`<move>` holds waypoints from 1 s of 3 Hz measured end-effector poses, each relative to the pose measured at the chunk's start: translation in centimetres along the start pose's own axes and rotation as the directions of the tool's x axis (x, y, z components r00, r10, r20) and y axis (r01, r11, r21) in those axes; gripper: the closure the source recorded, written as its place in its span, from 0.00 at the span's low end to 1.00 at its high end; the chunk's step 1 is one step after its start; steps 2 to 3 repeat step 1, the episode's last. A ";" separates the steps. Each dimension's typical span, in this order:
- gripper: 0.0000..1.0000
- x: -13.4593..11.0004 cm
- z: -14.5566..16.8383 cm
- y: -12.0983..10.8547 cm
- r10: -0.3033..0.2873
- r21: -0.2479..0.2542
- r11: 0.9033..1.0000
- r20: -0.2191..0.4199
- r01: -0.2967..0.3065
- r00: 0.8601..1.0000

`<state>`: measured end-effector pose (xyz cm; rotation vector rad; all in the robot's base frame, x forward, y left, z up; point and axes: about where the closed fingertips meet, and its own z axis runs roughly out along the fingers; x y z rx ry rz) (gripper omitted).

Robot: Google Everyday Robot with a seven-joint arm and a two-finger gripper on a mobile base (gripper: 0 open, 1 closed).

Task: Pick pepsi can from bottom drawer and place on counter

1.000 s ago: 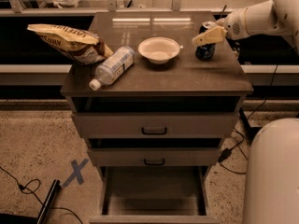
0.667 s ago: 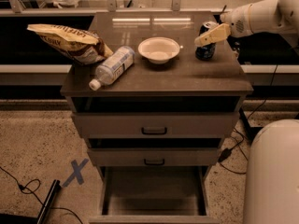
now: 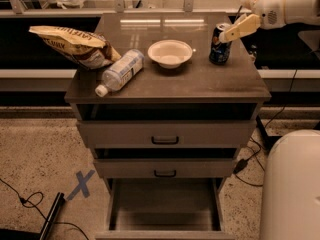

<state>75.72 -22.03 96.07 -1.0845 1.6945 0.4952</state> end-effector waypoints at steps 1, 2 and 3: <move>0.00 -0.4 -0.2 0.0 -0.011 0.000 1.000 0.005 0.011 1.000; 0.00 -0.4 -0.2 0.0 -0.011 0.000 1.000 0.005 0.011 1.000; 0.00 -0.4 -0.2 0.0 -0.011 0.000 1.000 0.005 0.011 1.000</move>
Offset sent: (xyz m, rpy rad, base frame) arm 0.0000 0.0000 0.0000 0.0000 0.0000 0.0000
